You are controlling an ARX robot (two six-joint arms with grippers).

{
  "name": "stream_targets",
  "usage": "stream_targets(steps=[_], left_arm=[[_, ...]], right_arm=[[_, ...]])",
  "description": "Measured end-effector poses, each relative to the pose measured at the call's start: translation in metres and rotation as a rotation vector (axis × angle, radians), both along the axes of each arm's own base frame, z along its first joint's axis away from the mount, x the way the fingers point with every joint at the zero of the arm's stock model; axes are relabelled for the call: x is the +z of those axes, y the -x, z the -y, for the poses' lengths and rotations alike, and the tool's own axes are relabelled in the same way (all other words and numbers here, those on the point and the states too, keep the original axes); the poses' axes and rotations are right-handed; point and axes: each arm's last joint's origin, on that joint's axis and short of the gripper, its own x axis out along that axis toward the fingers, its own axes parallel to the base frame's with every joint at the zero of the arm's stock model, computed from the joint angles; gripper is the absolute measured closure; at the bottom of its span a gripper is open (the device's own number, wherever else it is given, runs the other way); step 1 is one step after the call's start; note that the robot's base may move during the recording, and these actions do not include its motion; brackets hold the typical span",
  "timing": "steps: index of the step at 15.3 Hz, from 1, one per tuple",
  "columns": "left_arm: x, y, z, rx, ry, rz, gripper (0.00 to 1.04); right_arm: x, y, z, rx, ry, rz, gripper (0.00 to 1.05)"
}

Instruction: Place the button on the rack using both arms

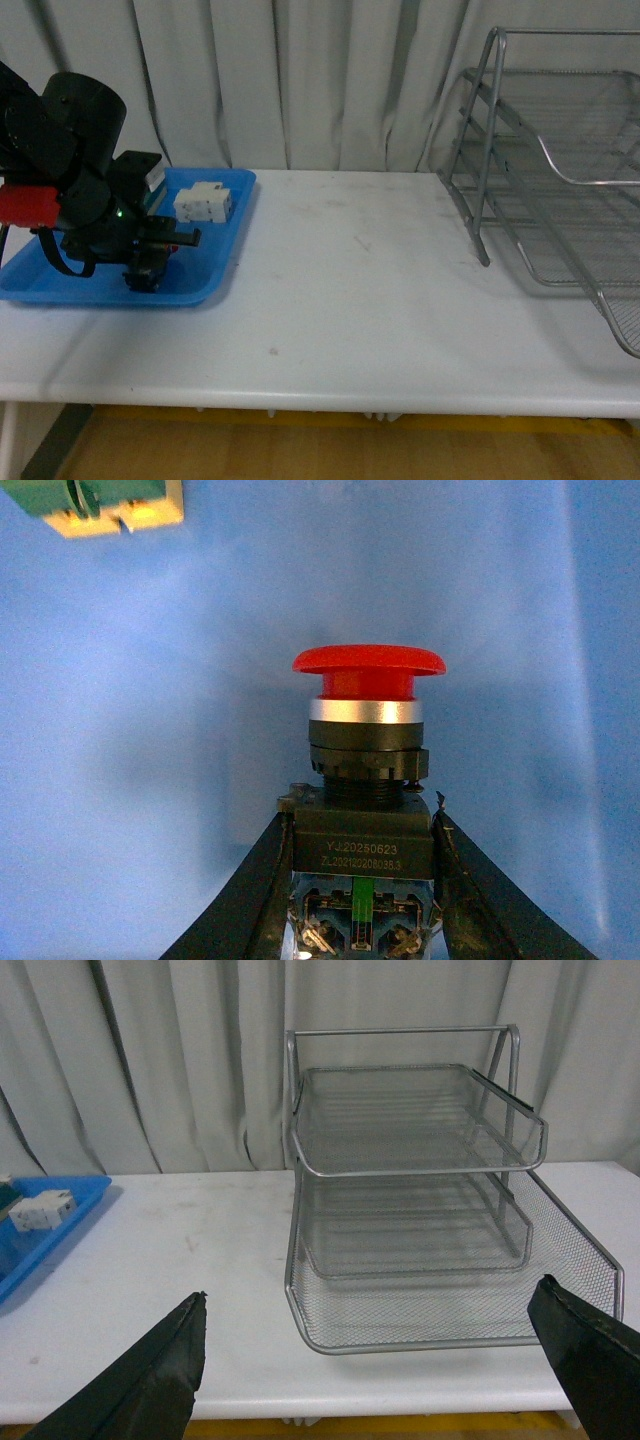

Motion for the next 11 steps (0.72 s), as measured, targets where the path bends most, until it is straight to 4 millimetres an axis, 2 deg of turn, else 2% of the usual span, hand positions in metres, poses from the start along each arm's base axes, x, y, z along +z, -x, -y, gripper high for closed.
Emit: stream_targets(steps=[1, 3, 5, 6, 7, 11], left_arm=[[0.015, 0.002, 0.0, 0.005, 0.021, 0.049, 0.7], [0.059, 0.017, 0.001, -0.012, 0.06, 0.192, 0.7], [0.115, 0.053, 0.004, -0.024, 0.099, 0.349, 0.7], [0.129, 0.072, 0.003, -0.028, 0.104, 0.388, 0.7], [0.134, 0.091, 0.002, -0.029, 0.103, 0.397, 0.7], [0.13, 0.157, -0.014, 0.011, 0.087, 0.396, 0.73]], right_arm=[[0.0, 0.0, 0.0, 0.0, 0.0, 0.0, 0.06], [0.0, 0.0, 0.0, 0.0, 0.0, 0.0, 0.06], [0.0, 0.0, 0.0, 0.0, 0.0, 0.0, 0.06], [0.0, 0.0, 0.0, 0.0, 0.0, 0.0, 0.06], [0.0, 0.0, 0.0, 0.0, 0.0, 0.0, 0.06], [0.0, 0.0, 0.0, 0.0, 0.0, 0.0, 0.06]])
